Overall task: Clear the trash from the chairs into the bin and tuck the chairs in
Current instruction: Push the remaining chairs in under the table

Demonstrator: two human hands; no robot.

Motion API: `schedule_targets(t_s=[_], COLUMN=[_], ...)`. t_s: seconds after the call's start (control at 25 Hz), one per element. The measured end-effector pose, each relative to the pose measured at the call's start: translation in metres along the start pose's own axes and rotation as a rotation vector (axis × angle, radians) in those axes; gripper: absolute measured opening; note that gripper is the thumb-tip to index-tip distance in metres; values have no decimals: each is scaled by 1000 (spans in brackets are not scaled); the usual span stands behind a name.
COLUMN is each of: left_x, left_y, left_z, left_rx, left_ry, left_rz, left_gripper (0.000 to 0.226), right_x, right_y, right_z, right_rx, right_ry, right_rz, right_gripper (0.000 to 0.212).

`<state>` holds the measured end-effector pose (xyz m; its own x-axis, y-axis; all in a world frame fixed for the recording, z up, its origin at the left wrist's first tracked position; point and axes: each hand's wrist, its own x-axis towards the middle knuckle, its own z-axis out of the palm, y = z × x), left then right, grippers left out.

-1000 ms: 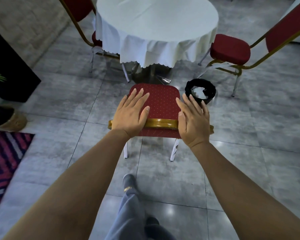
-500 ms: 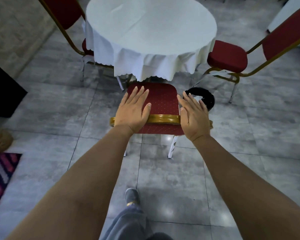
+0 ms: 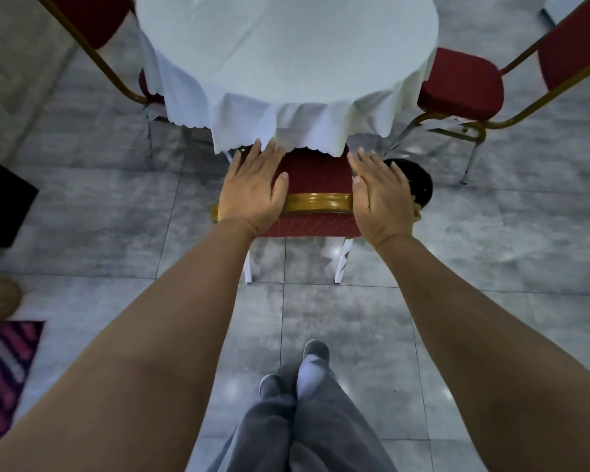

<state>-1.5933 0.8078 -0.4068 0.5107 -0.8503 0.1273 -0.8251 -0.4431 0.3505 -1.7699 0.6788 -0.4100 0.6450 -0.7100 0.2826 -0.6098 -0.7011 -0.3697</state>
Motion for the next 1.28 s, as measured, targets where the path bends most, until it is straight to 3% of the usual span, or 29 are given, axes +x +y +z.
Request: schedule_targets(t_s=[0.72,1.12,1.28], left_x=[84,102,122], left_y=[-10,-3,25], left_z=[4,-8,-7], left_rx=[-51,-266,-238], left_ry=[-5,-301,-363], left_rz=[-100,-184,-107], left_gripper=[61,51,55], right_x=[90,97,95], right_y=[17,20,40], right_z=[19,10,1], right_rx=[2,108,178], right_ry=[-36,-166,-197], right_rz=[-47,-29,71], right_gripper=[62,56,52])
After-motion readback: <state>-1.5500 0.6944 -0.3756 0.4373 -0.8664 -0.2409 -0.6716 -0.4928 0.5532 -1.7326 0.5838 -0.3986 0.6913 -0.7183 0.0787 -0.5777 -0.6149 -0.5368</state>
